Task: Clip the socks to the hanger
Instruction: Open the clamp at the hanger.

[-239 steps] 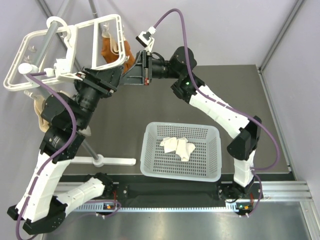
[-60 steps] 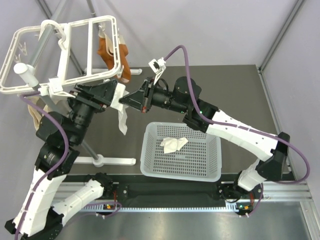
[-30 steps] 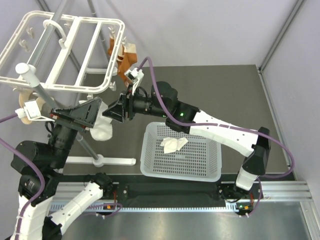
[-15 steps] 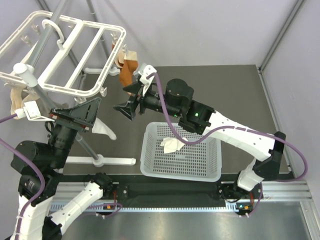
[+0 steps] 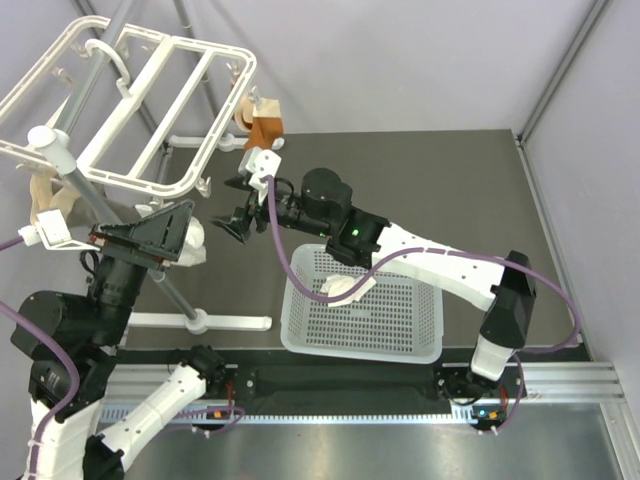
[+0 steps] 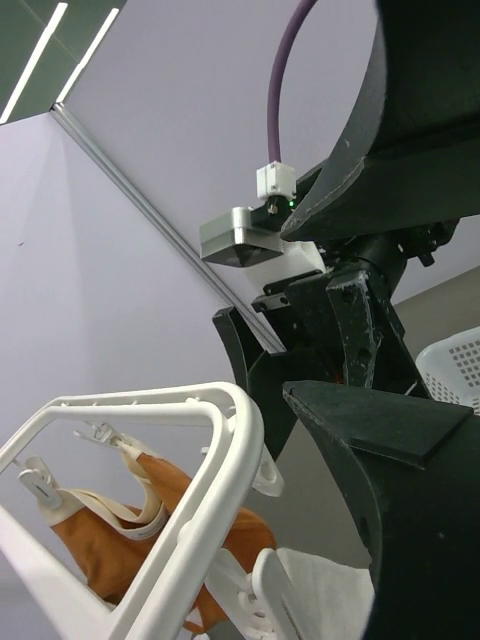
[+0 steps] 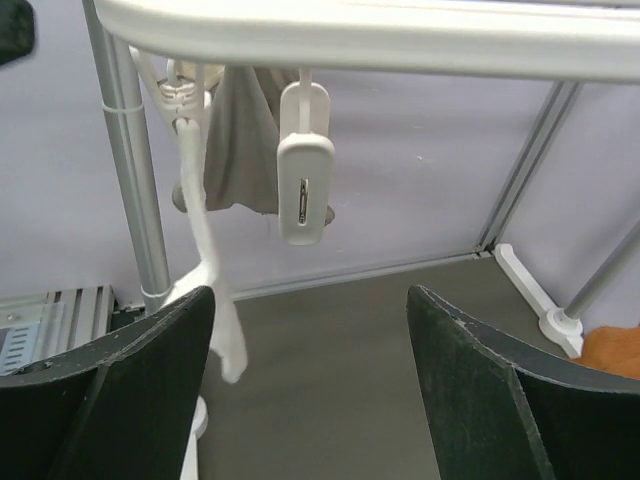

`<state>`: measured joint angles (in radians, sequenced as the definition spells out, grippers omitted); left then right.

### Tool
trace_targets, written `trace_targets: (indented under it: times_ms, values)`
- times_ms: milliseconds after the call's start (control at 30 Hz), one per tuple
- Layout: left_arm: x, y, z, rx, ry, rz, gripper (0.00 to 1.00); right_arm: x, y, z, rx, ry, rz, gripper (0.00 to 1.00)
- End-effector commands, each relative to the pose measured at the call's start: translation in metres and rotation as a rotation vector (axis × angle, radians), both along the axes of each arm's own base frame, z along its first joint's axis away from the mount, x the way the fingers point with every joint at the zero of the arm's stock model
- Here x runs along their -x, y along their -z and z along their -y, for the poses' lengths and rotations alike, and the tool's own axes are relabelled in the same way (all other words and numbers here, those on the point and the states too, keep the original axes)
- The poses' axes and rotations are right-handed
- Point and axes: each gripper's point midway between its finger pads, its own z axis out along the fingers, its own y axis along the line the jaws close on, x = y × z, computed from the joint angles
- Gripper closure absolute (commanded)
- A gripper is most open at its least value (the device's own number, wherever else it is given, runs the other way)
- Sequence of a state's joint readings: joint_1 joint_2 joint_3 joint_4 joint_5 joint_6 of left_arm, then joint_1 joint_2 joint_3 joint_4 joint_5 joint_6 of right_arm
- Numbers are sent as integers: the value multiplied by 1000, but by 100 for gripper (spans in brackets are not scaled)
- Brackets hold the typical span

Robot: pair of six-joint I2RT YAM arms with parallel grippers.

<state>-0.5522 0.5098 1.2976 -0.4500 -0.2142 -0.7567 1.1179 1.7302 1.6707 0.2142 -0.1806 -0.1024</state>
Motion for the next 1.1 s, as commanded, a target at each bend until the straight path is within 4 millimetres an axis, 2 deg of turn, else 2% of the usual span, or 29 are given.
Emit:
trace_targets:
  times_ms: [0, 133, 433, 633, 867, 1000, 1067]
  values:
    - [12, -11, -11, 17, -16, 31, 37, 5, -55, 0, -142, -38, 89, 25]
    - [11, -9, -12, 18, -21, 25, 38, 6, -58, -5, -164, -50, 81, 26]
    - [12, -9, -9, 24, -6, 24, 38, 4, -66, -11, -198, -63, 43, 39]
    - [13, -10, -10, 28, -5, 26, 38, 5, -62, -21, -199, -89, 20, 47]
    - [14, -12, -10, 33, -4, 29, 39, 5, -61, -22, -205, -98, 16, 50]
    - [11, -11, -8, 32, -4, 20, 40, 8, -63, -22, -218, -115, -15, 60]
    - [8, -10, -7, 29, -5, 12, 40, 11, -64, -21, -228, -123, -29, 70]
